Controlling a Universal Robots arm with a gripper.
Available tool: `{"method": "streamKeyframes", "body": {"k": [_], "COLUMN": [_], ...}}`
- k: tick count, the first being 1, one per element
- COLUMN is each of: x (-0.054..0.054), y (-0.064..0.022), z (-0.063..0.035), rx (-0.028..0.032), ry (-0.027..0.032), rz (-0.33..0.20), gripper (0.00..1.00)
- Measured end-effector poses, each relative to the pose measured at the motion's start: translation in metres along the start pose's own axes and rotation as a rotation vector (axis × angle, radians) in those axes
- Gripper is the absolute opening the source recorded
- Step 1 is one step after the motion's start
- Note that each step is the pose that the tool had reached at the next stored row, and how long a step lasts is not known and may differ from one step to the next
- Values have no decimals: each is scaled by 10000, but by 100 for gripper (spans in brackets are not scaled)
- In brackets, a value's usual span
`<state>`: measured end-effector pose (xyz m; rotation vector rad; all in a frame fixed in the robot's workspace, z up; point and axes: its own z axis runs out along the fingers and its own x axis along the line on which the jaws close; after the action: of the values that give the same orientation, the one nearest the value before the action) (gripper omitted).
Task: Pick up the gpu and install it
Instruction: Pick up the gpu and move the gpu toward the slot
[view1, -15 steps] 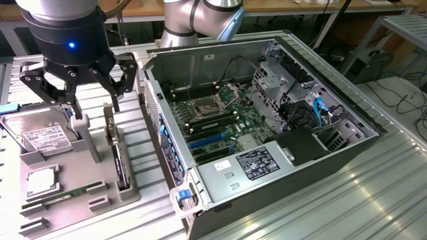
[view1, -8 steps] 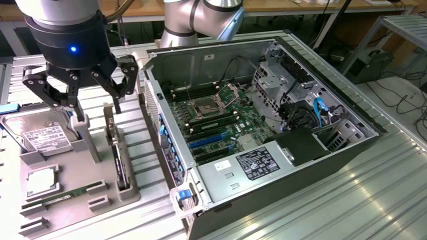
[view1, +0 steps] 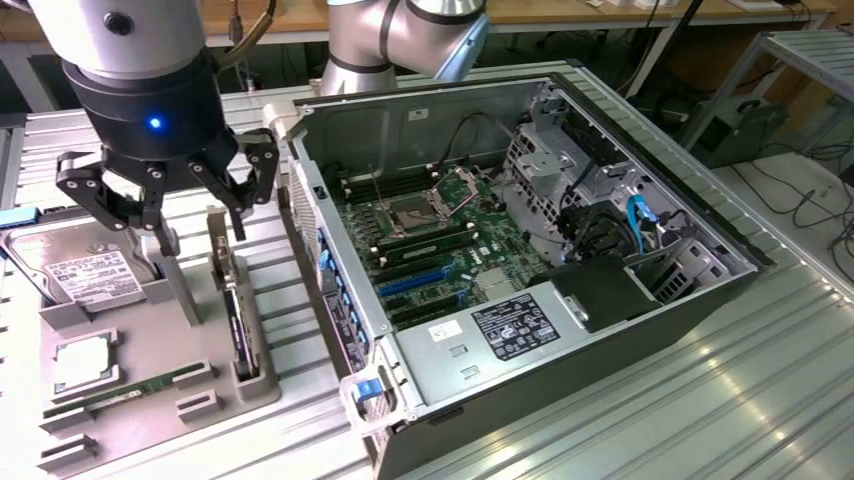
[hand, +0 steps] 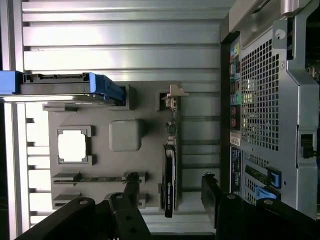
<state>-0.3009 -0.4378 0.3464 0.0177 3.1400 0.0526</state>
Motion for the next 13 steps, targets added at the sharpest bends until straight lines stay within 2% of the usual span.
{"method": "streamKeyframes", "body": {"k": [3,13], "x": [-1,-1], "y": [-43,-54], "z": [55,236], "rx": [-1,0], "ry": [-1,4], "rz": [-1,-89], "gripper": [62,62]}}
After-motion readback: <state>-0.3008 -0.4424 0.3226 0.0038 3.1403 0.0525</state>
